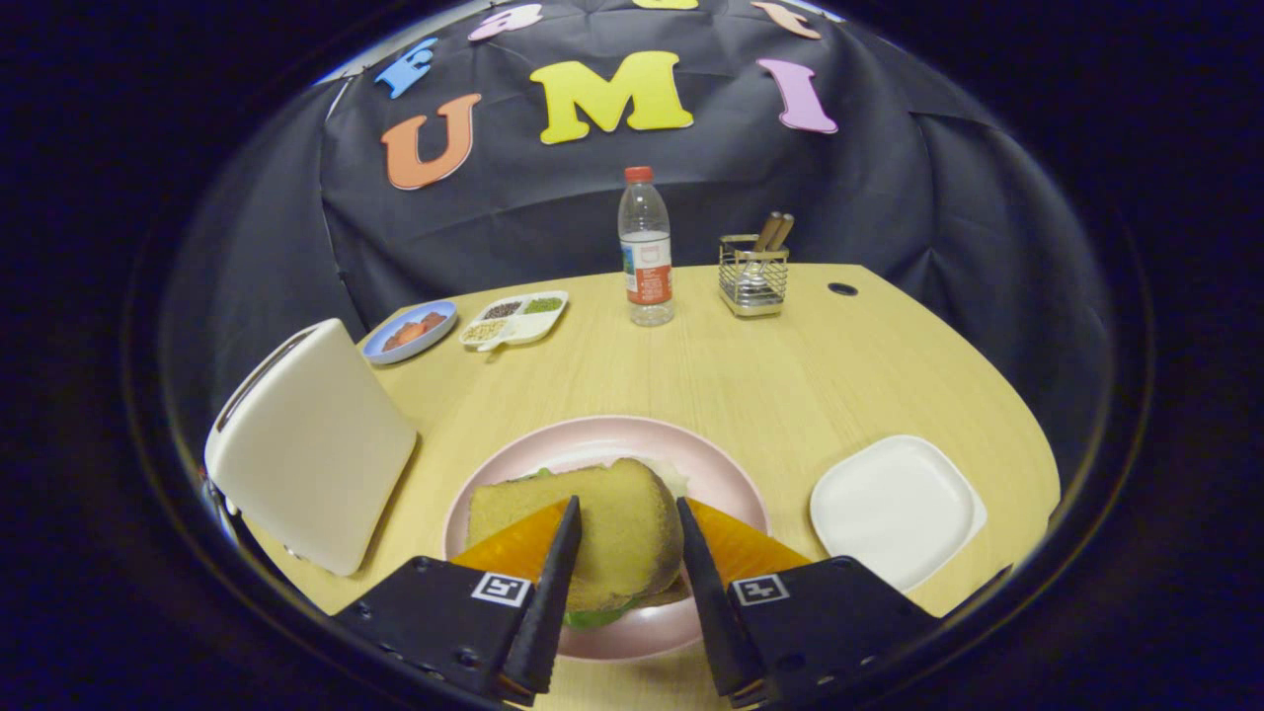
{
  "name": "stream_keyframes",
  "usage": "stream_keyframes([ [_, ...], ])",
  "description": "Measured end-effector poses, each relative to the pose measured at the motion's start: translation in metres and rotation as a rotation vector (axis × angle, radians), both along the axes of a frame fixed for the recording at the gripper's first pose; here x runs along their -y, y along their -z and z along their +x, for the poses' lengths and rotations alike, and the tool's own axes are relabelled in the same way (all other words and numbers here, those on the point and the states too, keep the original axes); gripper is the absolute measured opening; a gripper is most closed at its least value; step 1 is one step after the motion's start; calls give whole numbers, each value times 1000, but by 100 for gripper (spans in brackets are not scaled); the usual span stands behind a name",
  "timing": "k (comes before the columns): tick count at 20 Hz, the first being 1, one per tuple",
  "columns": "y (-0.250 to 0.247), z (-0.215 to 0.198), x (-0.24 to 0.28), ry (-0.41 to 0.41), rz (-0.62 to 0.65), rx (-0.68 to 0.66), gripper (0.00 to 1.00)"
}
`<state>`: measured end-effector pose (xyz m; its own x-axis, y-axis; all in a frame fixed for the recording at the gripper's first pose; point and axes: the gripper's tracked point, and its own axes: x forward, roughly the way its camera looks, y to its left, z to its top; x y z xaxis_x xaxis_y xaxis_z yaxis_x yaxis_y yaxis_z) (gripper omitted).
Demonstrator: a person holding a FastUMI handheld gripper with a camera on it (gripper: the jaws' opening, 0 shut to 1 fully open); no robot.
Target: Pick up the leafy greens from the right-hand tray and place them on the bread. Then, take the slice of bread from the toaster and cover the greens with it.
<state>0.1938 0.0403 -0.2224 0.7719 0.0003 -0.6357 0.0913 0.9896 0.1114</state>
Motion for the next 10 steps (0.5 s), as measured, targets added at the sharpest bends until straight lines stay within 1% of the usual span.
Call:
stream_keyframes([
  [1,2,-1,5,16,-20,0,60],
  [5,-6,-10,13,50,-58,2,74],
  [7,-27,-18,9,70,-33,43,80],
  [10,-62,-32,2,70,-30,122,90],
])
